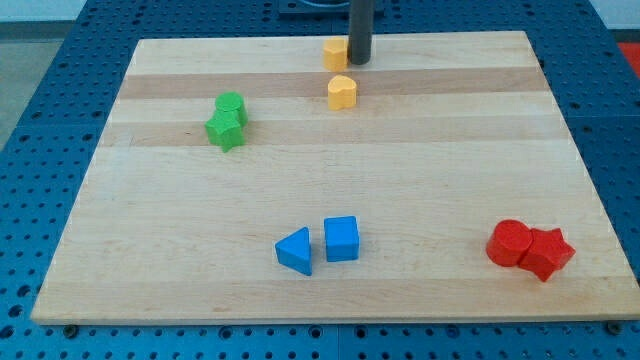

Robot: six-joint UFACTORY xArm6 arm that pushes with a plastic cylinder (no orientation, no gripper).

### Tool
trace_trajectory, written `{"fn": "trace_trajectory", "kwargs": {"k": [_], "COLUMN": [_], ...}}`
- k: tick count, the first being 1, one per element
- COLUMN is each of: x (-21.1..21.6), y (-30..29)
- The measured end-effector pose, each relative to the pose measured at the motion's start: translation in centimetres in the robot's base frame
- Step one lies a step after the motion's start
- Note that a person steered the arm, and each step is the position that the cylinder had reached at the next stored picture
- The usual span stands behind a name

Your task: Move yellow hexagon to top left

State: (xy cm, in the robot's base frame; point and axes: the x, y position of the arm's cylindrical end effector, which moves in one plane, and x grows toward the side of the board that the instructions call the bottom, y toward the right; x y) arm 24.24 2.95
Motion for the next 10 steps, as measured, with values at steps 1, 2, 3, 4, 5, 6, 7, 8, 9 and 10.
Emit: {"fn": "trace_trajectory", "kwargs": {"k": [1, 2, 3, 4, 5, 6, 7, 8, 9, 10], "x": [0.1, -0.4, -0.9, -1.1, -1.7, -2.6, -3.6, -3.7, -2.4, -1.4], "y": [-2.2, -3.6, -4.9, -6.8, -9.5, -11.1, -11.9, -13.8, -16.9, -20.0]}}
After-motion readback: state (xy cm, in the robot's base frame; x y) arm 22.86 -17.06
